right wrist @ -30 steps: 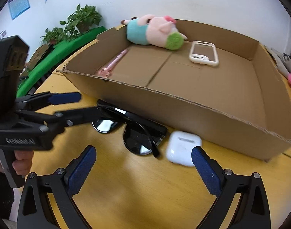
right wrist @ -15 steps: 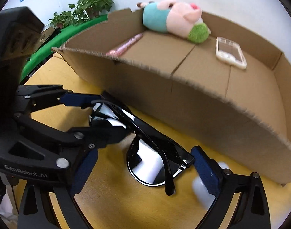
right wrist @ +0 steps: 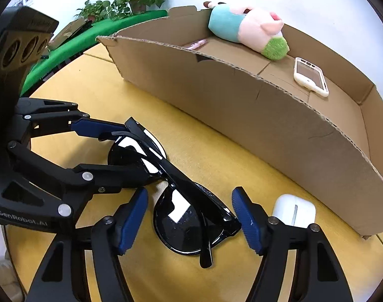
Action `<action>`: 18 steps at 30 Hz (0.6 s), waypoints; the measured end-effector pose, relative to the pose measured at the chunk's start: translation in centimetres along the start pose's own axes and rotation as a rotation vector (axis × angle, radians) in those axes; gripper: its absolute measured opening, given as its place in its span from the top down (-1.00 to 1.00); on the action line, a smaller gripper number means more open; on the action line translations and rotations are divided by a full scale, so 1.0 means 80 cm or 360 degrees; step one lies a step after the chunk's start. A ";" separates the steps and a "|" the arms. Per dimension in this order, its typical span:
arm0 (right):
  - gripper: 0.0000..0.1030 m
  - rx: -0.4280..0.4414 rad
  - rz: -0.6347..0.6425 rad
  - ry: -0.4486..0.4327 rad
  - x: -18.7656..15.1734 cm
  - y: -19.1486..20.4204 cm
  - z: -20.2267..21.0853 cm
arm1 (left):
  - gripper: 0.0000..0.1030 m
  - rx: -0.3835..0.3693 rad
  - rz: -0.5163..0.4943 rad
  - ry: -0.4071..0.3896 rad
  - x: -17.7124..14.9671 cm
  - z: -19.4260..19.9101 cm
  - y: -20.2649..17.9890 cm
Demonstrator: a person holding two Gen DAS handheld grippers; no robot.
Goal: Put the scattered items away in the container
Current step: 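Lift the sunglasses with the left gripper and carry them over the box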
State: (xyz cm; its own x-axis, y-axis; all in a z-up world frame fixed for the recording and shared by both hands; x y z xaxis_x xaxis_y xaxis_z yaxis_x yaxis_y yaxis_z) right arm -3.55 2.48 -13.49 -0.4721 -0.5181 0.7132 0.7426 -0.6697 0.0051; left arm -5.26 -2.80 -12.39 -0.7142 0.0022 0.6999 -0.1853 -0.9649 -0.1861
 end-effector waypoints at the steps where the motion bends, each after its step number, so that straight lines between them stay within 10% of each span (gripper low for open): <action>1: -0.41 -0.0001 0.0000 0.0000 -0.001 0.001 0.001 | -0.09 0.0003 0.0001 0.0001 0.000 0.000 0.000; 18: -0.30 0.0011 0.0012 -0.0039 -0.001 0.002 0.012 | -0.08 0.0069 -0.0084 -0.0038 -0.001 0.024 -0.013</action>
State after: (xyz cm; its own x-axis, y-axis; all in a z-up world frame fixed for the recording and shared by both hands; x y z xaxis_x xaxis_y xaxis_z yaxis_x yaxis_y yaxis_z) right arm -2.95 2.92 -12.85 -0.4551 -0.5099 0.7300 0.7493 -0.6623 0.0046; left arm -3.68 -2.26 -10.94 -0.6879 0.0477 0.7242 -0.1926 -0.9741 -0.1188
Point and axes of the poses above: each gripper's, at about its wrist camera, not at the fingertips, and z roughly against the way its jaws point, y to its left, x to its top, the point moved 6 cm from there along -z, roughly the way its jaws point, and after that the axes turned 13 degrees about -y, right-handed, at the moved point
